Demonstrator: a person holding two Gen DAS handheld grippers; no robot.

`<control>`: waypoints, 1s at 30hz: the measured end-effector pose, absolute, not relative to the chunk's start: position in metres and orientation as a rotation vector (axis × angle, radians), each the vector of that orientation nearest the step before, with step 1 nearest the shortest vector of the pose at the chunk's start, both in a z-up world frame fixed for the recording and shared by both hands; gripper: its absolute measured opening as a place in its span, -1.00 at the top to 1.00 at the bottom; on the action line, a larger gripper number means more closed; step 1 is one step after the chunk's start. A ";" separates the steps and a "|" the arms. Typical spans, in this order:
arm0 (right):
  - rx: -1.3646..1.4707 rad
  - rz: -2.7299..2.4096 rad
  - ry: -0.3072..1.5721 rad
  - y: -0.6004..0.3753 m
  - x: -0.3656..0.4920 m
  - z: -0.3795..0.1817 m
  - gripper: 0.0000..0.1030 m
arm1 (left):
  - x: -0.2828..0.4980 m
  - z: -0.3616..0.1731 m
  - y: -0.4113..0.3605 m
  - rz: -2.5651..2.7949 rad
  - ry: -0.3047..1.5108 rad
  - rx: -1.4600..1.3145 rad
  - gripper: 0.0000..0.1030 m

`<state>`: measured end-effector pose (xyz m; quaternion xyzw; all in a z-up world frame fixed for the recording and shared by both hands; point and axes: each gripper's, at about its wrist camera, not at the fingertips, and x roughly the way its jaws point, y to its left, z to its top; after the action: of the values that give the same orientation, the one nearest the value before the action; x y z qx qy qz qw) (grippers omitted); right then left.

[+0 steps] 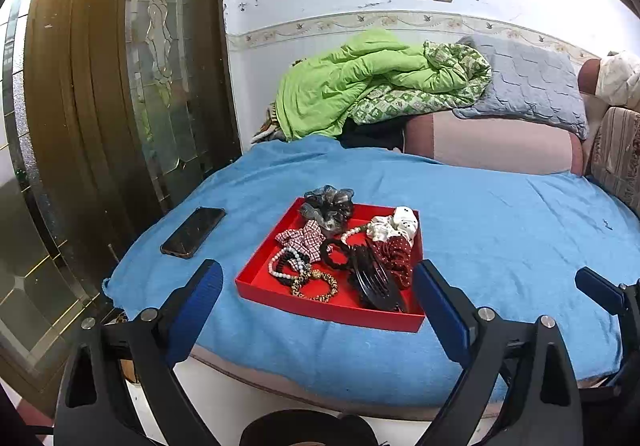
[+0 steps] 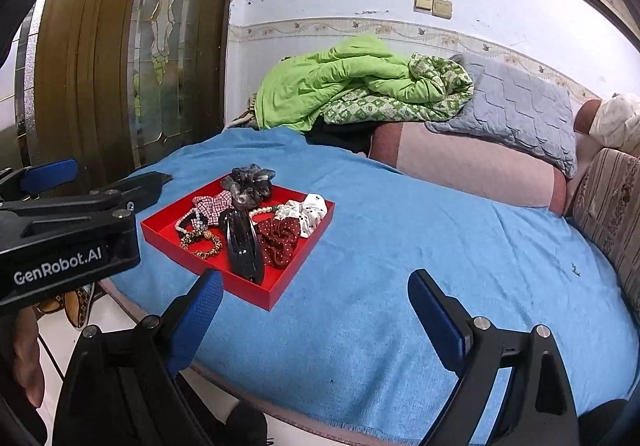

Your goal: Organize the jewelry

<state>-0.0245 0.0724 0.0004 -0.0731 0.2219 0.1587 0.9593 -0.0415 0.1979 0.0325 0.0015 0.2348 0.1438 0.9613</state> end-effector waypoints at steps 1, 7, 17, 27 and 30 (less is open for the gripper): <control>-0.148 0.322 0.451 0.072 -0.024 0.000 -0.86 | -0.041 0.032 0.198 0.283 0.479 -0.001 -0.87; -0.149 0.326 0.461 0.073 -0.023 -0.003 -0.86 | -0.039 0.029 0.200 0.259 0.500 -0.016 -0.87; -0.149 0.329 0.463 0.073 -0.023 -0.004 -0.86 | -0.039 0.028 0.205 0.234 0.501 -0.043 -0.87; -0.164 0.338 0.461 0.077 -0.023 -0.006 -0.87 | -0.038 0.028 0.209 0.218 0.507 -0.051 -0.87; -0.165 0.337 0.463 0.078 -0.023 -0.006 -0.87 | -0.037 0.027 0.209 0.212 0.513 -0.045 -0.87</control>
<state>-0.0232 0.0783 -0.0065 -0.0815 0.2279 0.1662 0.9559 -0.0367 0.2095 0.0270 -0.0223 0.2530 0.1047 0.9615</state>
